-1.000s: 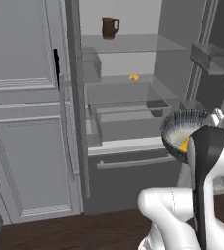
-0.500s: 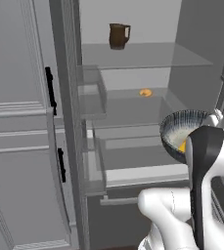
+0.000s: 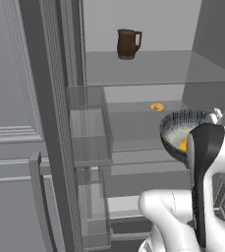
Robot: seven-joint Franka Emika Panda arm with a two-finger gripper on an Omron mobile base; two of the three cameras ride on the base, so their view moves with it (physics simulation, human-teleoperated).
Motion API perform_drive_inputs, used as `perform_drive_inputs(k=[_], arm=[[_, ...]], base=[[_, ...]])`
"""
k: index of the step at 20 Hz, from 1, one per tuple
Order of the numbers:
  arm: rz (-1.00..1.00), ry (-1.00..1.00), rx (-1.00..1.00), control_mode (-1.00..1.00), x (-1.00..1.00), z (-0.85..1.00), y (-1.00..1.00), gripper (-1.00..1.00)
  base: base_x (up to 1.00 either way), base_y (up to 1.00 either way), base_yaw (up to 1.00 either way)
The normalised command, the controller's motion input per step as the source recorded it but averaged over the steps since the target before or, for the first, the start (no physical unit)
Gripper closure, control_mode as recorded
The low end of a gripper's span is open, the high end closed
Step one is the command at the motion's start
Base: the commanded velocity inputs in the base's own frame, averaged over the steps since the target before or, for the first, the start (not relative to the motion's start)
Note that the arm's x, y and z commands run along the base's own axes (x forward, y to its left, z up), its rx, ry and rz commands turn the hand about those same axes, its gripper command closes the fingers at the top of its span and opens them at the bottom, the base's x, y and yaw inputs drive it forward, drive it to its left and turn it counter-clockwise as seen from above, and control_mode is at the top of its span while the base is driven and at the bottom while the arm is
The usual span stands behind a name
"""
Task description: Pick the chicken drumstick and corn from their plates and place them in the bowl. Then put the bowl in the fridge.
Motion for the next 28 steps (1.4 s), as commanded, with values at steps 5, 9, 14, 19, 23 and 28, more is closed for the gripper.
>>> perform_drive_inputs(k=[5, 9, 14, 19, 23, 28], arm=[[0.16, -0.08, 0.13, -1.0, 0.89, -0.19, -0.2, 1.0], [0.1, -0.01, 0.01, -1.0, 1.0, -0.46, -0.01, 1.0], [0.02, 0.0, 0.0, -1.0, 0.98, -0.54, 0.02, 1.0], [0.02, 0.0, 0.0, -1.0, 0.84, -0.6, 0.0, 1.0], [0.0, 0.0, 0.0, -1.0, 0.72, -0.57, 0.0, 1.0], [0.0, 0.0, 0.0, -1.0, 0.63, -0.29, 0.0, 1.0]], base=[[0.0, 0.0, 0.0], [0.0, 0.0, 0.0], [0.0, 0.0, 0.0], [0.0, 0.0, 0.0], [0.0, 0.0, 0.0], [0.0, 0.0, 0.0]])
